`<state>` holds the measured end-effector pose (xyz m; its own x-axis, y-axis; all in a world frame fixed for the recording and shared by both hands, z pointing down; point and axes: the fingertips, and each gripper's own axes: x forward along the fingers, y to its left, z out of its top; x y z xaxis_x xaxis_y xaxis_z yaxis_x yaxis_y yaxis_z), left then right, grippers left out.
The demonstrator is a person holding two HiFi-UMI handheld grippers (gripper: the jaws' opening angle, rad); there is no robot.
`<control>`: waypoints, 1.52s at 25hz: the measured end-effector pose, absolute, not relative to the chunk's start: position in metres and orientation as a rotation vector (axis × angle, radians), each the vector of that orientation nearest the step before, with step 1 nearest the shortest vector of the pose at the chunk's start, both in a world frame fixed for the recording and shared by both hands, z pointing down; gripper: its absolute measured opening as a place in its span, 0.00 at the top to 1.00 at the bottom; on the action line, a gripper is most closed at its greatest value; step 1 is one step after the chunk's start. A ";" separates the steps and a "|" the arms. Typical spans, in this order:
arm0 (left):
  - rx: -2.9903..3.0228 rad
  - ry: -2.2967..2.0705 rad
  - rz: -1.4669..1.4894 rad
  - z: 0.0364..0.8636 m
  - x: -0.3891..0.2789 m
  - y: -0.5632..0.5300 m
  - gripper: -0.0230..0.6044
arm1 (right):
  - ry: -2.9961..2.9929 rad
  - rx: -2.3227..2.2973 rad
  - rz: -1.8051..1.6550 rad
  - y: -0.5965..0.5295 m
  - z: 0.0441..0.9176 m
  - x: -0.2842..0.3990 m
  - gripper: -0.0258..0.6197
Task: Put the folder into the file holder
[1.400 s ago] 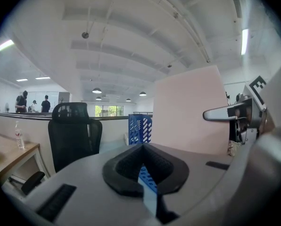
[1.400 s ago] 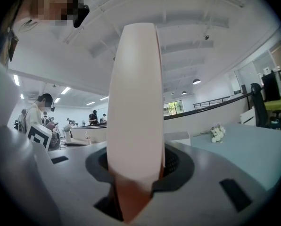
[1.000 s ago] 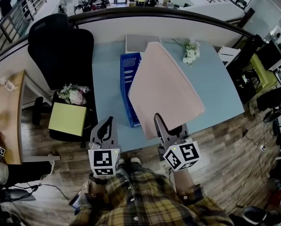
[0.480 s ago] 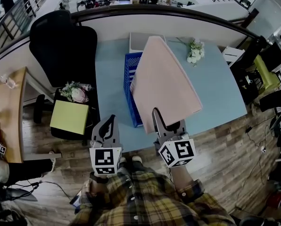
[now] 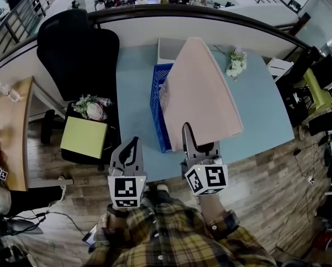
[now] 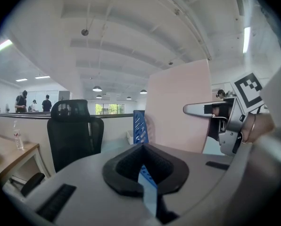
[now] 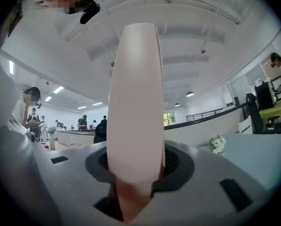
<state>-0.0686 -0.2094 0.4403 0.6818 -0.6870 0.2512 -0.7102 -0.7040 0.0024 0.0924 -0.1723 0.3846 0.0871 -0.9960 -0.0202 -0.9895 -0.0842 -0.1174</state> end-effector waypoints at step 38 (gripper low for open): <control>2.730 -1.165 0.418 0.462 -0.081 -0.229 0.98 | 2.176 -2.297 -0.209 -0.212 0.461 0.077 0.71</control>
